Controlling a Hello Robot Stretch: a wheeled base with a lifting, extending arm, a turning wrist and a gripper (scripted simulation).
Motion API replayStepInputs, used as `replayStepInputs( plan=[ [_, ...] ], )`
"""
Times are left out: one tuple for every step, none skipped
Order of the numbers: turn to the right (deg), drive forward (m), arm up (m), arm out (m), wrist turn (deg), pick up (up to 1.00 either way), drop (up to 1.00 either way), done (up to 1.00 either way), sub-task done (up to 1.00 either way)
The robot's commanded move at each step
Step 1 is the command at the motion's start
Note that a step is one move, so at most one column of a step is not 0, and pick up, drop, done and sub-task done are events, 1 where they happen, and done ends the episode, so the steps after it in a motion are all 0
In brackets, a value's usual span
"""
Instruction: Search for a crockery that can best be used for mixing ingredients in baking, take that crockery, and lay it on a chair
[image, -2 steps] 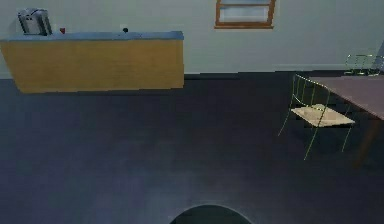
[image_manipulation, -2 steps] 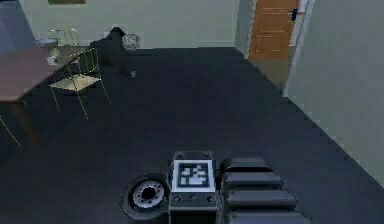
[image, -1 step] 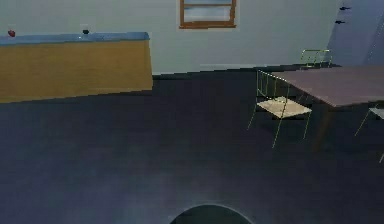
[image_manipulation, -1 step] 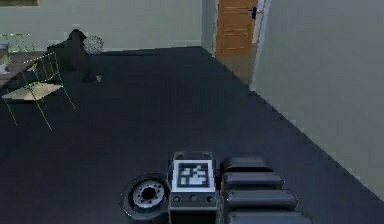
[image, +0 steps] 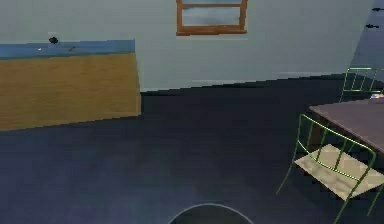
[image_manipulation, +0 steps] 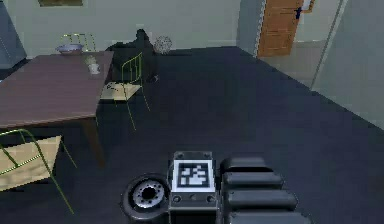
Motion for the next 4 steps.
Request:
replayStepInputs(
  plan=[
    [0.0,1.00,0.00,0.00,0.0,0.00,0.00,0.00,0.00],
    [0.0,0.30,0.00,0.00,0.0,0.00,0.00,0.00,0.00],
    [36.0,0.00,0.00,0.00,0.0,0.00,0.00,0.00,0.00],
    [0.0,0.40,0.00,0.00,0.0,0.00,0.00,0.00,0.00]
  ],
)
